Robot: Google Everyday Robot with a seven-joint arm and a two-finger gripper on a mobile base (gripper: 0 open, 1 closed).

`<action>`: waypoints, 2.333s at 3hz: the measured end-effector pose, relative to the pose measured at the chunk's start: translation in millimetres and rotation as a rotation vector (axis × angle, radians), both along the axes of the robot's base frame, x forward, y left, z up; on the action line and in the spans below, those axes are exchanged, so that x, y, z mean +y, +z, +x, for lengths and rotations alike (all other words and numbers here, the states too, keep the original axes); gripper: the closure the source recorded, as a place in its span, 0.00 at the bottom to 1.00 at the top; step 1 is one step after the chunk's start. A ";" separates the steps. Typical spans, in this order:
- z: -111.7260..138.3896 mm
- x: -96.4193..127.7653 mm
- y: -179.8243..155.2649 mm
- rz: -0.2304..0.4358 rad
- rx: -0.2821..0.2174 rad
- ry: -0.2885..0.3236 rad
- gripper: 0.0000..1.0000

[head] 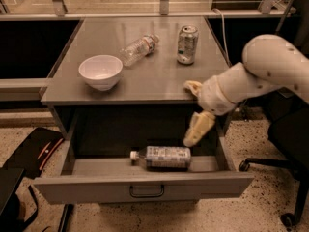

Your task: Pick blue plastic bottle from top drawer and place on counter

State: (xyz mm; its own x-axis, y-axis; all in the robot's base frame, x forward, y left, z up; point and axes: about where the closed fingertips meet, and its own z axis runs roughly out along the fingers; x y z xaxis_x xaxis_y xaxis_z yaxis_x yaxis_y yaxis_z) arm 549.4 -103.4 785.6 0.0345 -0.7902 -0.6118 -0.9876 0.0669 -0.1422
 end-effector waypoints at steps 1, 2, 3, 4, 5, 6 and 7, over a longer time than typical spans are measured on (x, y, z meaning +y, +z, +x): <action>-0.3 0.6 4.3 0.002 0.000 0.001 0.00; 3.5 6.7 7.6 0.012 -0.007 0.010 0.00; 7.2 11.5 7.3 0.023 -0.004 0.017 0.00; 7.2 11.6 7.3 0.023 -0.004 0.018 0.00; -7.3 42.7 36.7 -0.002 -0.032 0.102 0.00; -19.0 67.1 60.4 -0.022 -0.054 0.169 0.00; -25.4 80.6 73.5 -0.033 -0.067 0.206 0.00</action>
Offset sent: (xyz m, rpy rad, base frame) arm 0.0852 0.0811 -0.0788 0.1871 0.0359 0.1058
